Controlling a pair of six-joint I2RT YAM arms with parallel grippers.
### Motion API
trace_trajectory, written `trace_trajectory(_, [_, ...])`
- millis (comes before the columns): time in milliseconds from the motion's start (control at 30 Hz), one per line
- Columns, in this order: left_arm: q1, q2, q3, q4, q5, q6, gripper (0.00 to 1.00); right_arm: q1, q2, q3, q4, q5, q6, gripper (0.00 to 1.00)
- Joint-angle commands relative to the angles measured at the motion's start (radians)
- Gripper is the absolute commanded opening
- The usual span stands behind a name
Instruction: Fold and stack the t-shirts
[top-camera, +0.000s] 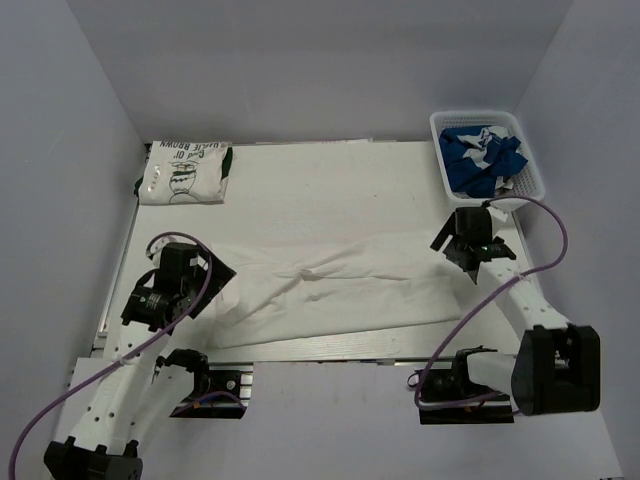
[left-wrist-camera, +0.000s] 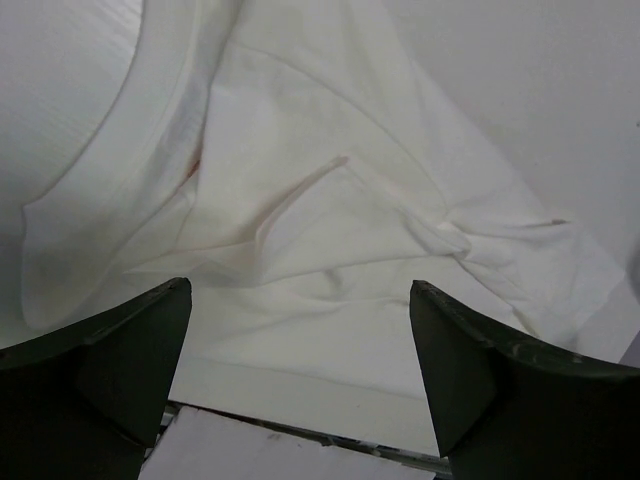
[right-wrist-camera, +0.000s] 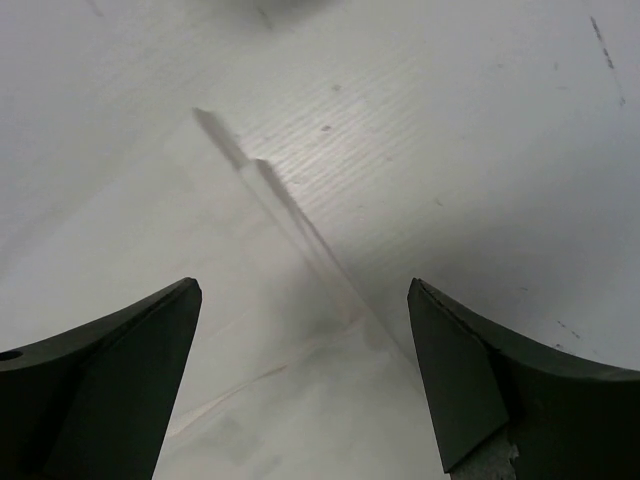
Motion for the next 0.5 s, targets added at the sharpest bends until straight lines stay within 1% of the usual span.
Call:
trace_trajectory(0, [-0.003, 0.071, 0.038, 0.104, 0.023, 0.071, 1.0, 0.012, -0.092, -0.001, 0.084, -0.158, -0.064, 0.9])
trace_trajectory(33, [-0.003, 0.103, 0.038, 0.136, 0.039, 0.071, 1.0, 0.013, -0.111, -0.004, 0.131, -0.196, -0.086, 0.9])
trace_trajectory(67, [-0.003, 0.137, 0.038, 0.211, 0.091, 0.104, 1.0, 0.027, -0.114, -0.012, 0.143, -0.29, -0.109, 0.9])
trace_trajectory(100, [-0.003, 0.216, 0.027, 0.245, 0.117, 0.115, 1.0, 0.031, -0.123, -0.015, 0.155, -0.317, -0.127, 0.9])
trace_trajectory(167, [-0.003, 0.298, 0.027, 0.332, 0.193, 0.144, 1.0, 0.051, -0.114, -0.017, 0.204, -0.385, -0.15, 0.9])
trace_trajectory(200, [-0.003, 0.371, 0.027, 0.356, 0.209, 0.145, 1.0, 0.067, -0.094, -0.015, 0.206, -0.406, -0.153, 0.9])
trace_trajectory(233, [-0.003, 0.402, 0.027, 0.377, 0.209, 0.155, 1.0, 0.08, -0.085, -0.012, 0.212, -0.452, -0.156, 0.9])
trace_trajectory(300, [-0.014, 0.45, 0.018, 0.454, 0.196, 0.168, 1.0, 0.104, -0.041, 0.0, 0.215, -0.472, -0.172, 0.9])
trace_trajectory(333, [-0.014, 0.494, 0.018, 0.466, 0.195, 0.168, 1.0, 0.108, -0.028, -0.004, 0.218, -0.486, -0.175, 0.9])
trace_trajectory(467, [-0.047, 0.565, 0.056, 0.466, 0.099, 0.212, 1.0, 0.13, 0.005, -0.024, 0.235, -0.488, -0.172, 0.9])
